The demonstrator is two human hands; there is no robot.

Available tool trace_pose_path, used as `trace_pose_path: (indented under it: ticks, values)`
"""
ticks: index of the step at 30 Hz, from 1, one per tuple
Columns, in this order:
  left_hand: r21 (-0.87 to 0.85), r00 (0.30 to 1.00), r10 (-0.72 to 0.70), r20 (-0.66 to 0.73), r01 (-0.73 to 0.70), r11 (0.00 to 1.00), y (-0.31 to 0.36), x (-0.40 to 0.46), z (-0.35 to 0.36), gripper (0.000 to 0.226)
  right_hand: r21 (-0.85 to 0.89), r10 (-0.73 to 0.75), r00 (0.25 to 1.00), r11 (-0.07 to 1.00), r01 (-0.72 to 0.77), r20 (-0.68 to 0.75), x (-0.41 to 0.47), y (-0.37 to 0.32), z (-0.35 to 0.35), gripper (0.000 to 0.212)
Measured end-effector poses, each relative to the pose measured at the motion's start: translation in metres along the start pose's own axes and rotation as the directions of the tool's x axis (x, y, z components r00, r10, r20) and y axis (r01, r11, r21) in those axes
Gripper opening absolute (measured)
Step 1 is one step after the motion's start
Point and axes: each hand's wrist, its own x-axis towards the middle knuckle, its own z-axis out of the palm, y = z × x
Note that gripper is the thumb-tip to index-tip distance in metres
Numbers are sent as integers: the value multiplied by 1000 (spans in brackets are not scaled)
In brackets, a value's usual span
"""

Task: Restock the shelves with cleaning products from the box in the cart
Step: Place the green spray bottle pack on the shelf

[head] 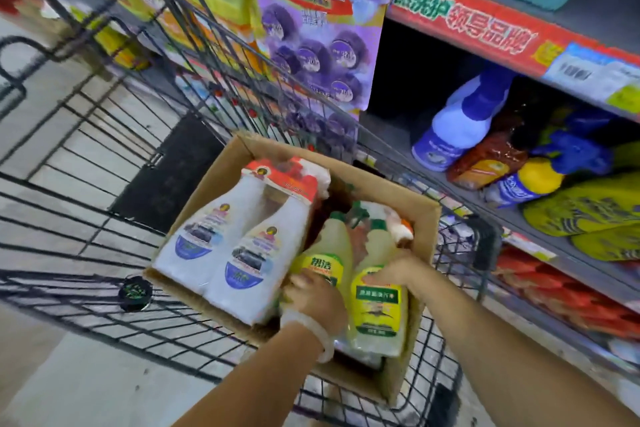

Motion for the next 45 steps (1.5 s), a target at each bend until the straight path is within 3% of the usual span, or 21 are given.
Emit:
trace_pose_path:
  ticks: [2, 6, 11, 15, 18, 20, 21, 23, 25, 28, 35, 41, 45]
  values:
    - [-52, 999, -38, -2, 38, 998, 4, 0, -1, 73, 145, 87, 996, 986, -83, -21, -1, 2, 2, 77]
    - [-59, 1000, 1, 27, 1, 998, 0, 5, -4, 77, 474, 186, 977, 873, -115, -107, 11, 27, 11, 128]
    - [-113, 991, 133, 29, -129, 985, -15, 0, -20, 102, 669, 143, 980, 744, -15, -138, -16, 25, 9, 110]
    - [-142, 972, 233, -16, -233, 962, -28, -6, -25, 130, 750, 118, 983, 660, 28, -140, -43, 29, 9, 73]
    - [-276, 956, 293, 4, -281, 919, -35, -1, -23, 141, 784, 69, 984, 615, 87, -163, -56, 38, 11, 64]
    - [-478, 931, 362, 38, -302, 825, -42, 7, -21, 142, 808, 65, 981, 579, 112, -183, -63, 43, 13, 68]
    - [-601, 927, 375, 26, -285, 746, -45, 12, -20, 130, 816, 65, 978, 564, 128, -198, -68, 44, 12, 68]
    - [-752, 915, 404, 16, -255, 608, -50, 13, -19, 76, 826, 60, 971, 540, 162, -231, -80, 50, 8, 68]
    - [-774, 889, 458, 13, -281, 567, -48, -5, -29, 34, 829, 63, 963, 525, 192, -263, -95, 58, 2, 67]
    - [-787, 838, 544, -48, -367, 496, -32, -38, -40, 27, 789, 61, 935, 557, 259, -350, -125, 76, -13, 67]
    - [-574, 686, 657, -314, -688, 444, 43, -149, -75, 33, 689, 89, 766, 513, 512, -637, -239, 145, -65, 68]
    - [-420, 525, 719, -456, -839, 346, 122, -290, -62, 70, 542, 122, 575, 533, 650, -809, -372, 254, -93, 67]
    - [-334, 347, 802, -487, -922, 196, 188, -390, -35, 48, 464, 215, 418, 541, 702, -883, -464, 345, -99, 67]
